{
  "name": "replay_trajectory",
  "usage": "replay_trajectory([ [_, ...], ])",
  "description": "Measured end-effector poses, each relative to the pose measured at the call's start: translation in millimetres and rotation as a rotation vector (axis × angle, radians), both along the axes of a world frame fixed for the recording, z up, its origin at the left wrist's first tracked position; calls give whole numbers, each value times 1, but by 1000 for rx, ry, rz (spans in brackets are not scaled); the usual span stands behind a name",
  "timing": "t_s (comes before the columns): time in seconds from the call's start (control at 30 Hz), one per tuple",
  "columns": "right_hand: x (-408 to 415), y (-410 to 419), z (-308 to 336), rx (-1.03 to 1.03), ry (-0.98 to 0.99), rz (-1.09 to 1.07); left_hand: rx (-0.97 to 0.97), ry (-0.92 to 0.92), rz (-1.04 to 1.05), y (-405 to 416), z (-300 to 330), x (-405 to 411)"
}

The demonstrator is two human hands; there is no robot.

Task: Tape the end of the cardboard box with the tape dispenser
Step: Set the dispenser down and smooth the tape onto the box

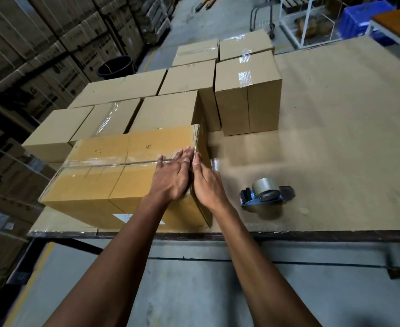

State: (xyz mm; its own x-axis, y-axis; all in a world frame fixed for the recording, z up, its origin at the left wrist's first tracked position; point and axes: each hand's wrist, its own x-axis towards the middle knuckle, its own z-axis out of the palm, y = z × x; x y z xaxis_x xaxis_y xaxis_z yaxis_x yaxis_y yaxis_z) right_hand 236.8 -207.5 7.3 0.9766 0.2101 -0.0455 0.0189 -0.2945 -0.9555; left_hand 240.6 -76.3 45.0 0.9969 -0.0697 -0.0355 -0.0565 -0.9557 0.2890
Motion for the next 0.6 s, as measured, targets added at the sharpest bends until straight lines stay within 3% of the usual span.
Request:
replay_trajectory([
  [0.6, 14, 0, 1, -44, 85, 37, -4, 1, -2, 0, 1, 2],
])
